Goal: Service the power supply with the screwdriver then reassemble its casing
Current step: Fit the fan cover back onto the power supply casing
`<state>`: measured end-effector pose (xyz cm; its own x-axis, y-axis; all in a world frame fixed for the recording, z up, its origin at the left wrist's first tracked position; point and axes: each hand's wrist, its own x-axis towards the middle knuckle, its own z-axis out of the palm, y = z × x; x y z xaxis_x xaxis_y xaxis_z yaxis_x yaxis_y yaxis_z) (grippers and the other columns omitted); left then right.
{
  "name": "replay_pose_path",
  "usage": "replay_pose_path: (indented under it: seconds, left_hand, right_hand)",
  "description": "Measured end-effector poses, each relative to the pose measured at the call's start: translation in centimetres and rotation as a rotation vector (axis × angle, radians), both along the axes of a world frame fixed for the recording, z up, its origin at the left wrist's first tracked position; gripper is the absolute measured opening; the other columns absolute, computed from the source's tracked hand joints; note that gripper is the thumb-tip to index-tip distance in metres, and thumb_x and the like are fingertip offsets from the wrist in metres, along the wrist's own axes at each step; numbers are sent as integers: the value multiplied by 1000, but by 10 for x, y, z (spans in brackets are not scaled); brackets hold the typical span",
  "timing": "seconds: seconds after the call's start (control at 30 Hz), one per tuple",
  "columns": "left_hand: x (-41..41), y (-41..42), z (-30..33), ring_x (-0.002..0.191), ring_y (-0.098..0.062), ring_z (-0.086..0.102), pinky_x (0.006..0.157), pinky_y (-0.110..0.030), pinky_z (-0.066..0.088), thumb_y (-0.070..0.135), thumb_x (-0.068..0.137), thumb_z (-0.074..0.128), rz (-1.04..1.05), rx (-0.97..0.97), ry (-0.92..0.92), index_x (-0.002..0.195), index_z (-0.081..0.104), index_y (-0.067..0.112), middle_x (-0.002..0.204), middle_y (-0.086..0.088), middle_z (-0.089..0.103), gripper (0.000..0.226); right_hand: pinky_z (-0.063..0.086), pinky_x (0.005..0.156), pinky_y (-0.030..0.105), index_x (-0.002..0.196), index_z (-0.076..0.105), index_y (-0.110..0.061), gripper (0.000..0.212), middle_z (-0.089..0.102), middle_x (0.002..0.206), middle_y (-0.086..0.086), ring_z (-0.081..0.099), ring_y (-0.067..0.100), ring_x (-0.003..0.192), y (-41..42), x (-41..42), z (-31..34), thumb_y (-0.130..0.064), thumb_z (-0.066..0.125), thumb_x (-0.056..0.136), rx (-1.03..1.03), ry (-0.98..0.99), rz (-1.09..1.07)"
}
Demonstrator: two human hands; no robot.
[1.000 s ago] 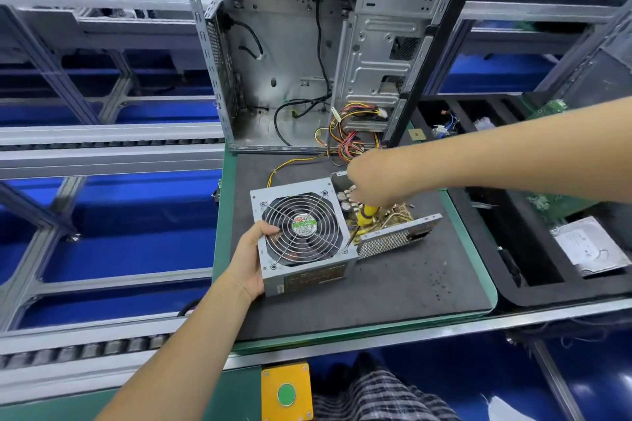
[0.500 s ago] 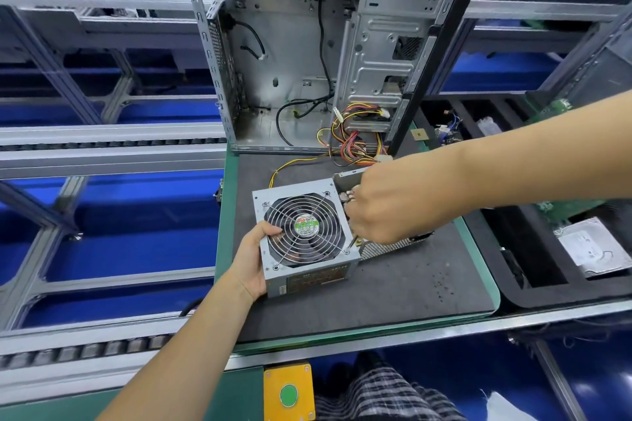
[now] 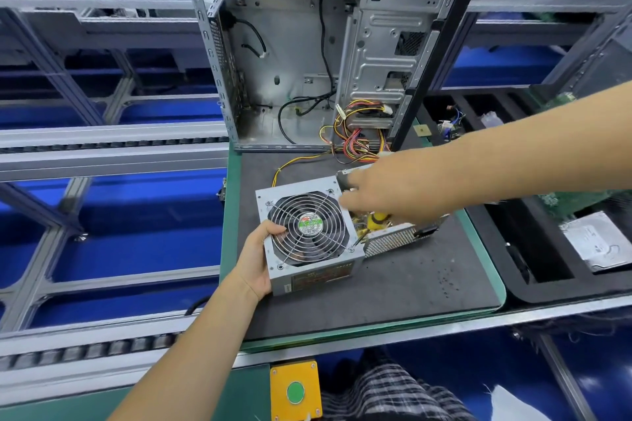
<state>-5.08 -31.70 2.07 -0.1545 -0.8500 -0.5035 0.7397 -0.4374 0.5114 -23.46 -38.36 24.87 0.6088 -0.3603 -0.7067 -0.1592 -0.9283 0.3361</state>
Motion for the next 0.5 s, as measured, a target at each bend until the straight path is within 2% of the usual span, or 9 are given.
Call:
replay_pose_path:
  seconds: [0.07, 0.13, 0.2, 0.27, 0.3, 0.37, 0.43, 0.47, 0.5]
  left_hand:
    - [0, 0, 0, 94, -36, 65, 97, -53, 47, 16, 73, 55, -5, -9, 8, 117, 61, 2, 112, -22, 66, 46]
    - [0, 0, 0, 92, -36, 67, 92, -52, 50, 16, 73, 55, -9, -11, 8, 117, 61, 2, 111, -22, 67, 46]
    - [1, 0, 0, 90, -35, 68, 89, -51, 52, 16, 72, 56, -12, -9, 2, 115, 61, 3, 109, -21, 69, 45]
    - [1, -1, -1, 90, -35, 67, 90, -51, 52, 15, 72, 56, -9, -11, -3, 115, 60, 3, 108, -20, 69, 45]
    - [1, -1, -1, 90, -34, 67, 91, -51, 51, 15, 72, 56, -9, -13, -6, 115, 60, 3, 108, -20, 69, 45]
    - [1, -1, -1, 91, -35, 67, 93, -52, 49, 16, 72, 56, -11, -10, -10, 115, 60, 3, 108, -20, 69, 44]
    - [0, -1, -1, 91, -35, 66, 96, -53, 47, 15, 73, 55, -9, -9, -4, 115, 60, 3, 108, -20, 69, 45]
    - [0, -1, 0, 92, -35, 65, 97, -53, 46, 15, 73, 55, -9, -12, 0, 115, 60, 3, 108, -20, 68, 44]
    - [0, 0, 2, 92, -35, 65, 96, -53, 47, 15, 73, 55, -10, -10, 1, 115, 60, 3, 108, -20, 68, 44]
  right_hand:
    - [30, 41, 27, 100, 51, -14, 32, 50, 95, 8, 49, 22, 55, 6, -4, 5, -2, 48, 71, -137, -73, 549]
    - [16, 38, 24, 76, 59, -18, 28, 52, 70, 0, 48, 16, 47, 12, -4, 15, -3, 41, 60, -238, -21, 762]
    - [27, 43, 26, 75, 58, -16, 18, 54, 68, 1, 45, 21, 52, 15, -1, 8, -2, 48, 68, -224, 20, 768]
    - [35, 49, 29, 71, 45, -11, 15, 50, 68, 7, 42, 26, 58, 18, 1, -3, -7, 46, 86, -83, -24, 395]
    - [35, 48, 27, 68, 40, -11, 25, 45, 64, 7, 41, 24, 55, 19, 5, -5, -13, 44, 92, -41, -68, 84]
    - [30, 39, 18, 69, 48, -8, 31, 45, 57, 4, 40, 15, 42, 8, 10, -13, -19, 41, 97, 146, -122, -635]
    - [18, 32, 10, 73, 52, -5, 37, 44, 46, 2, 25, 10, 27, -8, 10, -16, -22, 35, 100, 395, -115, -1292]
    - [14, 31, 9, 74, 52, -5, 39, 40, 43, 1, 20, 8, 25, -14, 7, -13, -26, 34, 101, 475, -118, -1466]
    - [13, 30, 10, 75, 52, -6, 39, 38, 43, 1, 19, 7, 27, -20, 3, -10, -32, 37, 101, 529, -113, -1507]
